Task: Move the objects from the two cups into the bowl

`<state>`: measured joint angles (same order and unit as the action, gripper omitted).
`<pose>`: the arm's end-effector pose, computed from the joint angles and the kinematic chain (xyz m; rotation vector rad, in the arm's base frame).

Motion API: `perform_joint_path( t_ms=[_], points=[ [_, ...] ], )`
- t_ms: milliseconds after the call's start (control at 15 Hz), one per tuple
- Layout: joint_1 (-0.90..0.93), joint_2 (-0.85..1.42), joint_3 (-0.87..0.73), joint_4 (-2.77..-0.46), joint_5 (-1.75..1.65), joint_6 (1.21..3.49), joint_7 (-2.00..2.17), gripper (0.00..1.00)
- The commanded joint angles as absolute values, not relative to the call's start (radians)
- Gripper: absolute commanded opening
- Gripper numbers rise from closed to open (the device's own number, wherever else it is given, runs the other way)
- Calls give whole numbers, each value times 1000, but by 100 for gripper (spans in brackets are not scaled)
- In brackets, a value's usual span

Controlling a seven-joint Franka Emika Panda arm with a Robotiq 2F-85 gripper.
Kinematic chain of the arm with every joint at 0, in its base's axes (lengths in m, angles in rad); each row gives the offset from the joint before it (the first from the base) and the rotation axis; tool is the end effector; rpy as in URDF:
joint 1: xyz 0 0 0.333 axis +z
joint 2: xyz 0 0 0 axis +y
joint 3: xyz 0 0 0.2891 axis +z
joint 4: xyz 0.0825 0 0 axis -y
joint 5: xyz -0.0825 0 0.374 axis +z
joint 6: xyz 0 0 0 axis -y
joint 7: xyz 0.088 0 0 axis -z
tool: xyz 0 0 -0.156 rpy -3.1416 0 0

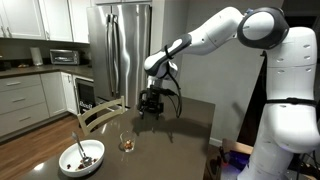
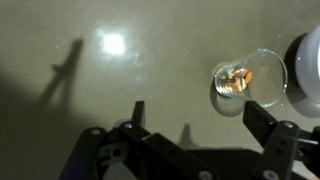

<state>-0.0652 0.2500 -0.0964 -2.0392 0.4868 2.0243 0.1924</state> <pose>0.5397 -0.0403 0.2434 -2.6066 0.8472 0.3637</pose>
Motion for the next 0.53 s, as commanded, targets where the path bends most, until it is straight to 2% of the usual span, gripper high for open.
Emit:
perform_joint_path(
  t_ms=[0, 267, 467],
  points=[
    [-82, 278, -82, -2005, 516, 2002, 196, 100],
    [-87, 315, -77, -1952, 543, 1972, 205, 100],
    [-104, 289, -88, -2010, 633, 1993, 284, 100]
  ],
)
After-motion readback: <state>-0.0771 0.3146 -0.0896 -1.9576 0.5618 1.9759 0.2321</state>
